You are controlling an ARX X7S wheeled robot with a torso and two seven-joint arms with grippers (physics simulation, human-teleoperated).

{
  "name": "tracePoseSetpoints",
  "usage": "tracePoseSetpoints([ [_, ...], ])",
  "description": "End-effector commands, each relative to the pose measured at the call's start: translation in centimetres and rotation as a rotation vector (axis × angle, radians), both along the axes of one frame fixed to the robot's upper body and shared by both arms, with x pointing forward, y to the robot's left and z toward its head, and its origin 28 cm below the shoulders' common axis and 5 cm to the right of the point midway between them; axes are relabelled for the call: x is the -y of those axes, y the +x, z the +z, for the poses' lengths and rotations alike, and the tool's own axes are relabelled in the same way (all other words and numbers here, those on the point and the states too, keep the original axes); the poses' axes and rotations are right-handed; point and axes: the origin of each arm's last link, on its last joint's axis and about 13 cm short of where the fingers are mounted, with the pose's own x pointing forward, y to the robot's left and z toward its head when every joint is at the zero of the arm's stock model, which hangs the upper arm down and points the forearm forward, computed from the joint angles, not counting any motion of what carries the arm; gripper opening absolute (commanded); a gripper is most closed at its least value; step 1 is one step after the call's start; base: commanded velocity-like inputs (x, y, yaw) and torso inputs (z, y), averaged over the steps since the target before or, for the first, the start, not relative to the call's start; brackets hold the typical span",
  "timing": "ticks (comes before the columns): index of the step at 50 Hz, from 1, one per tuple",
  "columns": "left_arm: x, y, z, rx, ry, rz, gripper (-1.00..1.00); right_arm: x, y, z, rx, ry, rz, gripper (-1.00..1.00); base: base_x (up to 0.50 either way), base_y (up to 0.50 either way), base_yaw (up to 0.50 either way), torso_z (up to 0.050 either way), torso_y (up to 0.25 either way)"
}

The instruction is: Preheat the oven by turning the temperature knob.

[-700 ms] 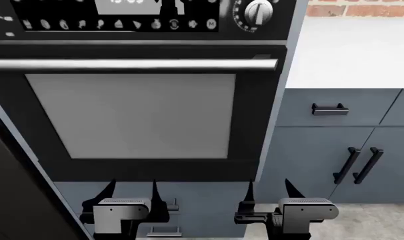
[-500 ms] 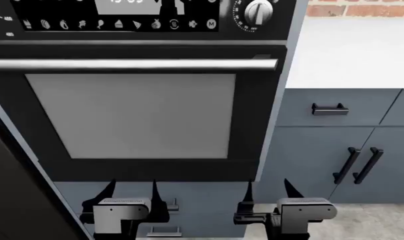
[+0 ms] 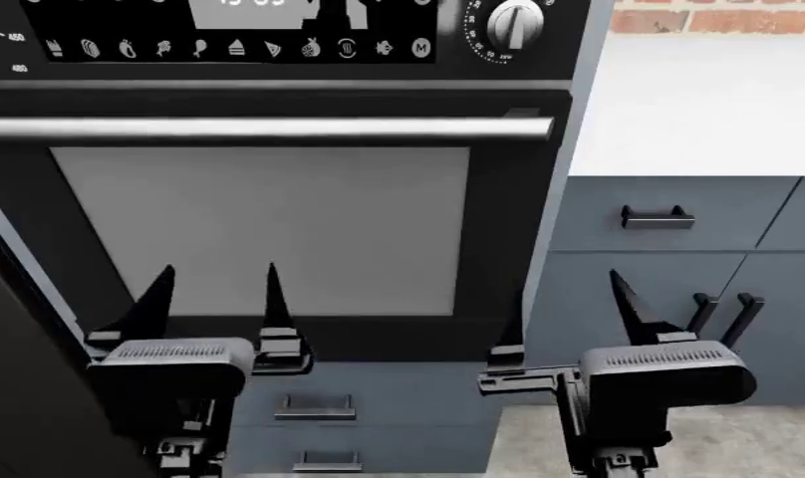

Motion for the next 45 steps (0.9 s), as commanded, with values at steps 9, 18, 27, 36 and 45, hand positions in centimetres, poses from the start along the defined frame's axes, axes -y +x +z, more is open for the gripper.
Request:
tracePoseSetpoints([
  [9, 0.0, -1.5, 8.6, 0.298, -0.060, 0.007, 1.00, -0.4, -3.2, 8.4, 0.320, -0.032, 0.026, 1.00, 0.00, 0.00, 0.00, 0.000, 0.000],
  [18, -0.3, -1.4, 9.9, 0.340, -0.083, 0.019, 1.00, -0.6, -3.5, 9.7, 0.373, -0.038, 0.030, 1.00, 0.00, 0.00, 0.00, 0.000, 0.000],
  [27, -1.4, -2.4, 11.0, 0.409, -0.098, 0.030, 1.00, -0.4, -4.0, 9.6, 0.396, -0.033, 0.037, 1.00, 0.00, 0.00, 0.00, 0.000, 0.000],
  [36, -1.4, -2.6, 11.1, 0.420, -0.078, 0.025, 1.00, -0.5, -4.0, 9.7, 0.403, -0.039, 0.043, 1.00, 0.00, 0.00, 0.00, 0.000, 0.000],
  [45, -1.3, -2.8, 11.3, 0.418, -0.063, 0.017, 1.00, -0.4, -4.1, 9.7, 0.418, -0.027, 0.025, 1.00, 0.00, 0.26, 0.00, 0.000, 0.000],
])
